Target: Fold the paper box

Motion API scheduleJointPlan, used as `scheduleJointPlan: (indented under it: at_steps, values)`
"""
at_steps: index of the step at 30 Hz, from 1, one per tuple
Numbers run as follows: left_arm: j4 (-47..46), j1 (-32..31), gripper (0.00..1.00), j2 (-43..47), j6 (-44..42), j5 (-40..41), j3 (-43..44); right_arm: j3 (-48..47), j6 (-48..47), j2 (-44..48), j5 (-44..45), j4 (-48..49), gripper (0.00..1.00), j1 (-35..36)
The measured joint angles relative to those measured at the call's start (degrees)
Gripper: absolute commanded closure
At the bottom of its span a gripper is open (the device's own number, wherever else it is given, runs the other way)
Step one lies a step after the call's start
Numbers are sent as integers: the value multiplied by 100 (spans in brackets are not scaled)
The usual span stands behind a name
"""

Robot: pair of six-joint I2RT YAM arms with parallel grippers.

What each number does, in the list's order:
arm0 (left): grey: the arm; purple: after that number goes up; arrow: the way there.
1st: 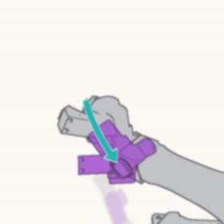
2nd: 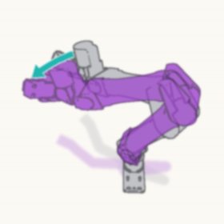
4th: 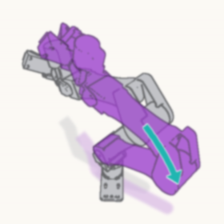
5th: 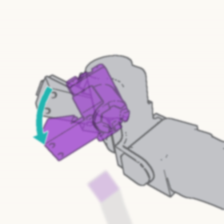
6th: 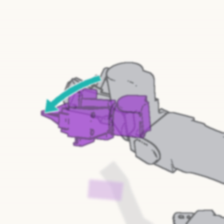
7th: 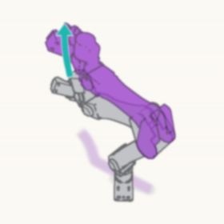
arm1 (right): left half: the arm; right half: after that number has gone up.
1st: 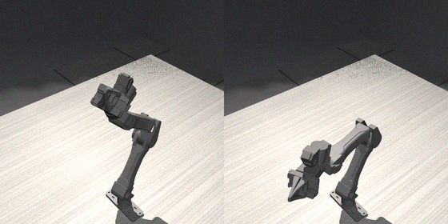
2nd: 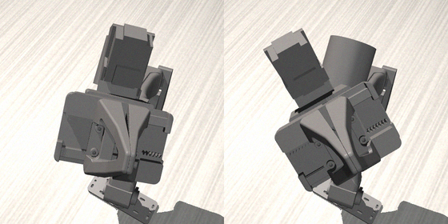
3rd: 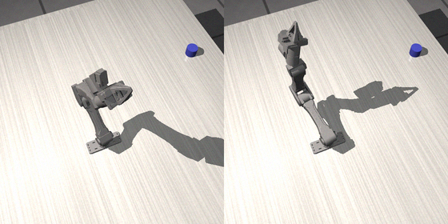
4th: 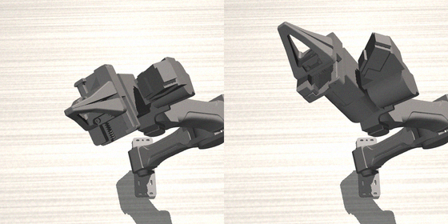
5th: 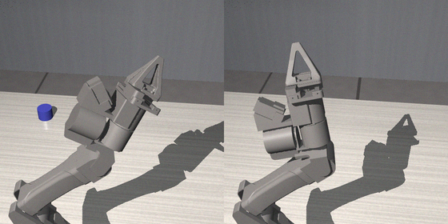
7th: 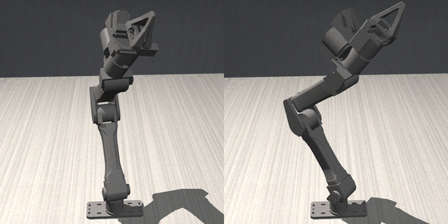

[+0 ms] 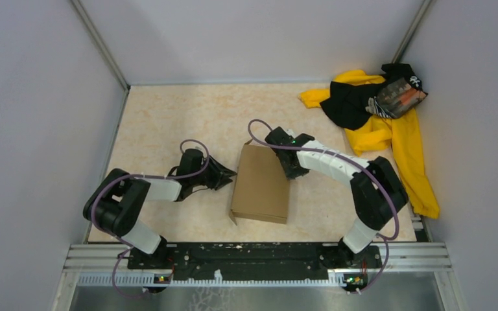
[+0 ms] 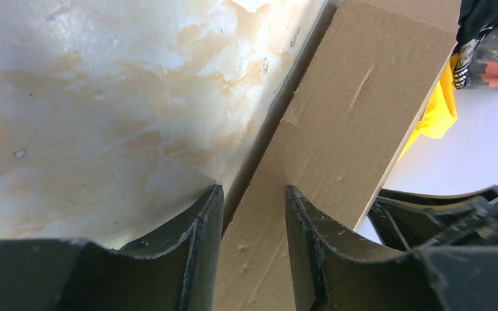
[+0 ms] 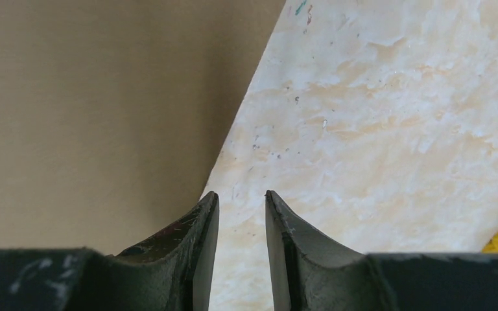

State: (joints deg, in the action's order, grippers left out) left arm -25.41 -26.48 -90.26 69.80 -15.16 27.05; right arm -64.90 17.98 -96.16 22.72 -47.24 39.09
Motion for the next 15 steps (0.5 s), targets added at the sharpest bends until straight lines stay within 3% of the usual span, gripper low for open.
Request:
scheduleJointPlan:
  at_steps: [6, 15]
  values:
    - [-7, -11, 54, 39, -2, -20, -46, -188, 4, 647, -404, 59, 67, 0]
    - [-35, 0, 53, 59, -2, -57, -96, -328, 79, 802, -750, 66, 70, 0]
